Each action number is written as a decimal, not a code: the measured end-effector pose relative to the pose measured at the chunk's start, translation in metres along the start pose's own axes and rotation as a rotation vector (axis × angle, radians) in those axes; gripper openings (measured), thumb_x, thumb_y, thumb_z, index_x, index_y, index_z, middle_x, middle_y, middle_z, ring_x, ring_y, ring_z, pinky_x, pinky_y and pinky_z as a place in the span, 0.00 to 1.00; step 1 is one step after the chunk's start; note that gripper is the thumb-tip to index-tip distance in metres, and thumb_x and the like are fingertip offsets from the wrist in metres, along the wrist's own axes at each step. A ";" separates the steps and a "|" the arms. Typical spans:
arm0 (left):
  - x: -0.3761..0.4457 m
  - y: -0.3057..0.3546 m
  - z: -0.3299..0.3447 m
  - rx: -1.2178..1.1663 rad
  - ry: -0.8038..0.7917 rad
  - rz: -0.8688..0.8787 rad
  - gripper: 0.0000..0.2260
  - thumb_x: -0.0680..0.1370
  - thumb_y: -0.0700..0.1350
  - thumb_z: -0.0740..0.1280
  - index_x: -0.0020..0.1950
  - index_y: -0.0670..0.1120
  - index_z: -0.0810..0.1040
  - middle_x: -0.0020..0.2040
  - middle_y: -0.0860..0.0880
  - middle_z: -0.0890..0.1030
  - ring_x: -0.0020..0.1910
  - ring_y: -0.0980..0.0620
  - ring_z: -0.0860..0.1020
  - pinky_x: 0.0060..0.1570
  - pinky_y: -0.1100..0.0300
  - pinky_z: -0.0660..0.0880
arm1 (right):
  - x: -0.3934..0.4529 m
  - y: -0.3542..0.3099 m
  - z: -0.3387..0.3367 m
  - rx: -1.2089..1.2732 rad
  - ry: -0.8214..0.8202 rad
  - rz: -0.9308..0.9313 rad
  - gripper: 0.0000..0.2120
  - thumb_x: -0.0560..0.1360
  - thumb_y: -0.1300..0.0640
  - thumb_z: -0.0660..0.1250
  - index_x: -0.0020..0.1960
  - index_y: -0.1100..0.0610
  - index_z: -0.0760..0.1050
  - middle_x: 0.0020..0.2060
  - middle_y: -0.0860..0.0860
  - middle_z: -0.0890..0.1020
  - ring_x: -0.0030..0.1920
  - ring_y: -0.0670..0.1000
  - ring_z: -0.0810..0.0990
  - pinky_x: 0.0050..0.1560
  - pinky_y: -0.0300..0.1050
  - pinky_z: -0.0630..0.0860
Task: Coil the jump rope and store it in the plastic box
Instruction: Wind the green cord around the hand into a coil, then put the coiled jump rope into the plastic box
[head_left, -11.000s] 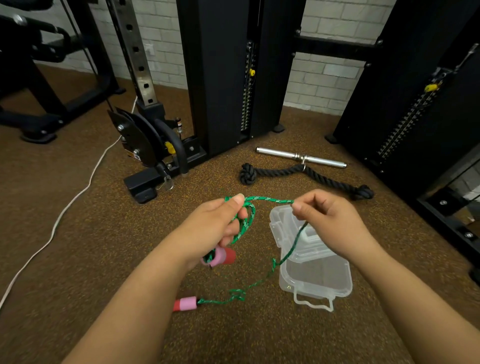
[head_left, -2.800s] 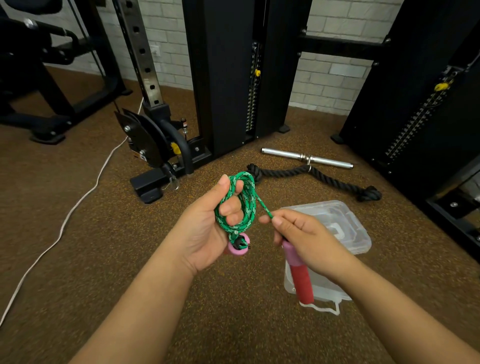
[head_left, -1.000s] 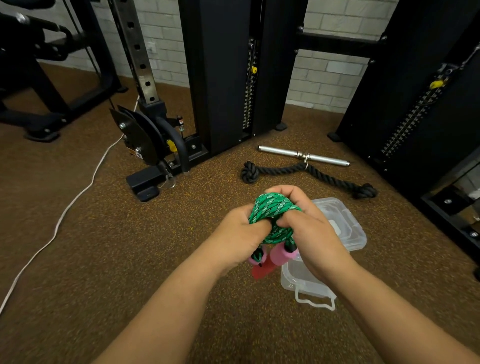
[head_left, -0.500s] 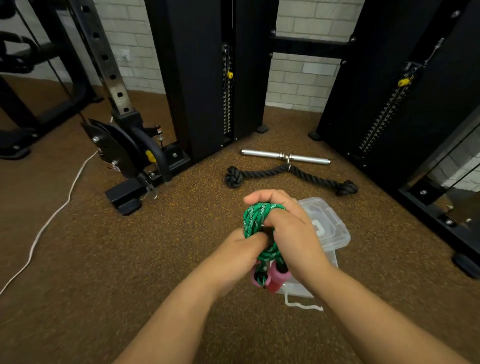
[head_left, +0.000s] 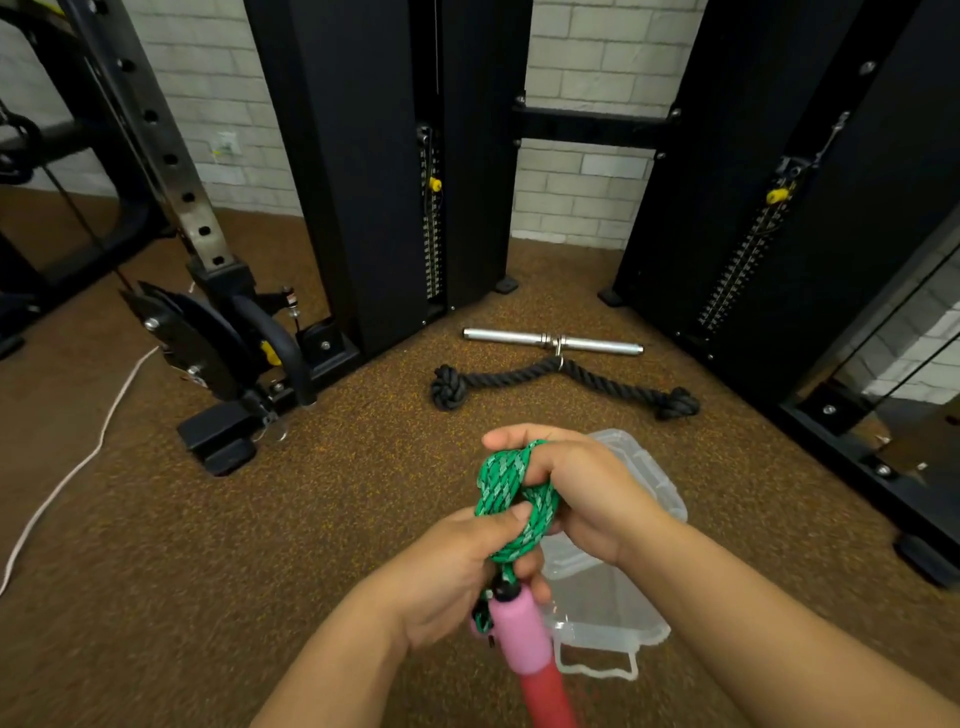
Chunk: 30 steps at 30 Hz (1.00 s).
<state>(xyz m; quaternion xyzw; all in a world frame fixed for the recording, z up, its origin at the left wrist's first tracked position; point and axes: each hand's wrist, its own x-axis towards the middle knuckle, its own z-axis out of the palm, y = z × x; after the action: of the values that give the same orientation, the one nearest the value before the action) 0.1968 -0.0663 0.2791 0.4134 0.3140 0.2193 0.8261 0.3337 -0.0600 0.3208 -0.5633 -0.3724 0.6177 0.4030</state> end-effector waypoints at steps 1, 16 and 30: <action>0.003 -0.001 0.000 0.011 0.031 0.007 0.15 0.77 0.48 0.64 0.56 0.38 0.71 0.30 0.48 0.72 0.30 0.48 0.76 0.37 0.56 0.71 | 0.006 0.002 -0.002 0.039 -0.010 0.022 0.23 0.68 0.73 0.52 0.43 0.54 0.82 0.39 0.56 0.82 0.35 0.51 0.78 0.29 0.40 0.70; 0.090 -0.041 -0.024 0.324 0.336 -0.059 0.07 0.81 0.45 0.58 0.44 0.46 0.69 0.24 0.53 0.69 0.22 0.54 0.70 0.30 0.60 0.67 | 0.049 0.101 -0.112 0.271 0.064 0.001 0.15 0.75 0.64 0.61 0.60 0.54 0.77 0.54 0.53 0.81 0.57 0.53 0.80 0.62 0.49 0.73; 0.102 -0.055 -0.035 0.211 0.387 -0.136 0.09 0.78 0.49 0.62 0.53 0.44 0.70 0.24 0.52 0.68 0.22 0.51 0.72 0.36 0.58 0.63 | 0.084 0.226 -0.133 0.797 0.344 0.341 0.20 0.76 0.53 0.66 0.67 0.57 0.71 0.61 0.58 0.79 0.59 0.55 0.79 0.59 0.48 0.75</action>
<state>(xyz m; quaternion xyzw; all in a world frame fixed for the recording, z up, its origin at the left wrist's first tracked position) 0.2496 -0.0146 0.1837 0.4255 0.5149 0.2043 0.7156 0.4455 -0.0717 0.0692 -0.5119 0.0643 0.6678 0.5366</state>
